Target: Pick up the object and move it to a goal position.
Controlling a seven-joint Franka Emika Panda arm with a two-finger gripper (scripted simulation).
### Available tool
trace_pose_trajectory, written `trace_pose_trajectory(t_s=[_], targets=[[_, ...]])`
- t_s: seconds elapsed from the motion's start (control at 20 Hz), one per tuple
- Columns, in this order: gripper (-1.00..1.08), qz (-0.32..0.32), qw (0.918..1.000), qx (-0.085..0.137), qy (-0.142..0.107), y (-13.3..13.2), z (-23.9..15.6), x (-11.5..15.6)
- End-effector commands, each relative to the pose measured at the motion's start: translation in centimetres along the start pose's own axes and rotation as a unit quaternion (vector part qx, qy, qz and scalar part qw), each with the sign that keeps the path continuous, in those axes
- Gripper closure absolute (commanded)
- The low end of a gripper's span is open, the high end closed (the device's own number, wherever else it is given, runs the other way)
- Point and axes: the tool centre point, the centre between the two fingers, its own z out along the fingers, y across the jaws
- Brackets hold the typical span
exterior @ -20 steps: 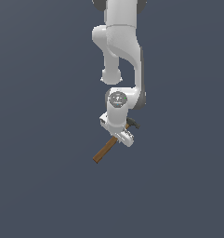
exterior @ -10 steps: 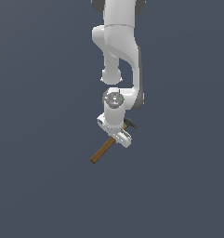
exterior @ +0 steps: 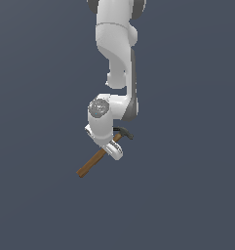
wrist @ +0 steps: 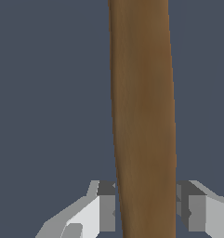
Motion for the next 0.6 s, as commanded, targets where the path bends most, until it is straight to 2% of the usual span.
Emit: trace_pose_trajectory(t_s=[0.0,0.55], targets=[[1.08,0.0,1.0,0.001,0.001,0.9,-0.7,2.4],[1.08,0.0,1.0,0.0,0.001,4.4,-3.0,11.9]])
